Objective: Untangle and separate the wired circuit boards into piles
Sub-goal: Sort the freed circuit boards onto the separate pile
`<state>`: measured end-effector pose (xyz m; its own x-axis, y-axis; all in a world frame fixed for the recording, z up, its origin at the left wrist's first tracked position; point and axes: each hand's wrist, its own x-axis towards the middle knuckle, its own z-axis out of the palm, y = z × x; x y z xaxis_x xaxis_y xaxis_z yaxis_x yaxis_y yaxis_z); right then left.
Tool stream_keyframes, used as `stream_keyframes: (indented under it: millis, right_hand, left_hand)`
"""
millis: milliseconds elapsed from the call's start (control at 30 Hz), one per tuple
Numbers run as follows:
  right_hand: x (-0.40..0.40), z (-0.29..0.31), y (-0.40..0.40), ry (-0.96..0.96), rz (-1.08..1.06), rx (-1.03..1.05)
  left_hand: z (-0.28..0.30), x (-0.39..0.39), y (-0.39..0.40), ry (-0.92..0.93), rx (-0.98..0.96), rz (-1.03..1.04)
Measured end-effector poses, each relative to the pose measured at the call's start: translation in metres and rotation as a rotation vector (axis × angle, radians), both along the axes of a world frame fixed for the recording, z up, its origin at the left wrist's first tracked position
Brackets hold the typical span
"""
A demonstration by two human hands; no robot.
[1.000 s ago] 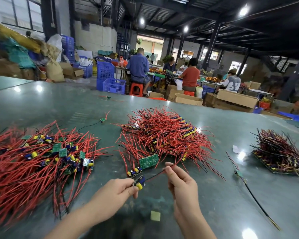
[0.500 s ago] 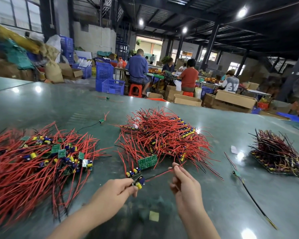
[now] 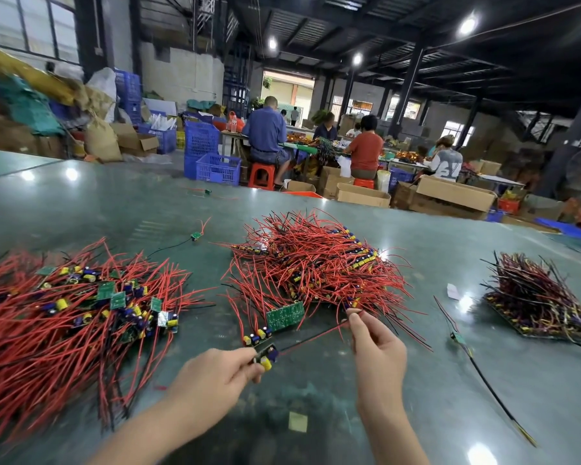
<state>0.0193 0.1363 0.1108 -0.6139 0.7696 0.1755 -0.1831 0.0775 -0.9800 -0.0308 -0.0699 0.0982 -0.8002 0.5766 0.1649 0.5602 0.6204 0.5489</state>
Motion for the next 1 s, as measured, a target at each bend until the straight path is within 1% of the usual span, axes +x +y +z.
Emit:
stream_keyframes:
  millis: [33,67,100,133,200,233,267,300,333,367,400,467,533,667,733,800,867,933,1000]
  right_hand:
    - [0.0,-0.001,-0.001,-0.009,-0.04,0.088]
    - [0.0,-0.001,-0.001,-0.003,-0.056,0.103]
    - [0.001,0.0,-0.001,0.019,-0.036,0.026]
    - [0.001,0.003,-0.001,0.065,0.014,-0.138]
    - [-0.001,0.008,-0.002,0.179,0.173,-0.565]
    - [-0.001,0.011,-0.003,0.22,0.238,-0.739]
    - [-0.002,0.011,-0.003,0.267,0.277,-0.858]
    - [-0.003,0.011,-0.003,0.314,0.299,-0.915]
    - [-0.004,0.01,-0.004,0.348,0.312,-0.918]
    - [-0.003,0.01,-0.004,0.36,0.315,-0.874]
    - [-0.002,0.011,-0.005,0.355,0.309,-0.796]
    - [-0.001,0.013,-0.006,0.337,0.289,-0.631]
    - [0.0,0.014,-0.005,0.327,0.299,-0.562]
    - [0.001,0.013,-0.008,0.302,0.396,-0.669]
    - [0.001,0.014,-0.009,0.302,0.433,-0.7]
    - [0.001,0.014,-0.007,0.271,0.413,-0.63]
    - [0.0,0.013,-0.006,0.22,0.357,-0.532]
    - [0.001,0.012,-0.007,0.211,0.351,-0.528]
    - [0.002,0.013,-0.006,0.248,0.36,-0.576]
  left_hand:
    - [0.0,0.002,-0.001,0.156,-0.136,0.039]
    - [-0.001,0.003,-0.001,0.241,-0.185,0.056]
    - [-0.001,0.003,0.0,0.25,-0.152,0.053]
    - [0.001,0.004,0.0,0.187,-0.078,0.027]
    - [0.004,0.002,0.003,-0.074,0.212,-0.071]
    - [0.006,0.002,0.005,-0.216,0.368,-0.113]
    - [0.008,0.002,0.007,-0.362,0.496,-0.132]
    - [0.009,0.001,0.008,-0.488,0.584,-0.135]
    - [0.009,0.0,0.009,-0.575,0.63,-0.131]
    - [0.008,-0.001,0.009,-0.613,0.642,-0.119]
    - [0.006,-0.002,0.009,-0.619,0.636,-0.104]
    - [0.003,-0.007,0.005,-0.574,0.593,-0.06]
    - [0.0,-0.011,0.003,-0.541,0.577,-0.027]
    - [0.0,-0.017,0.0,-0.399,0.545,-0.017]
    - [0.001,-0.019,-0.002,-0.357,0.528,-0.023]
    - [0.002,-0.022,-0.006,-0.39,0.517,-0.044]
    - [0.001,-0.025,-0.011,-0.475,0.533,-0.059]
    - [-0.001,-0.028,-0.014,-0.545,0.536,-0.067]
    - [-0.003,-0.028,-0.014,-0.54,0.483,-0.057]
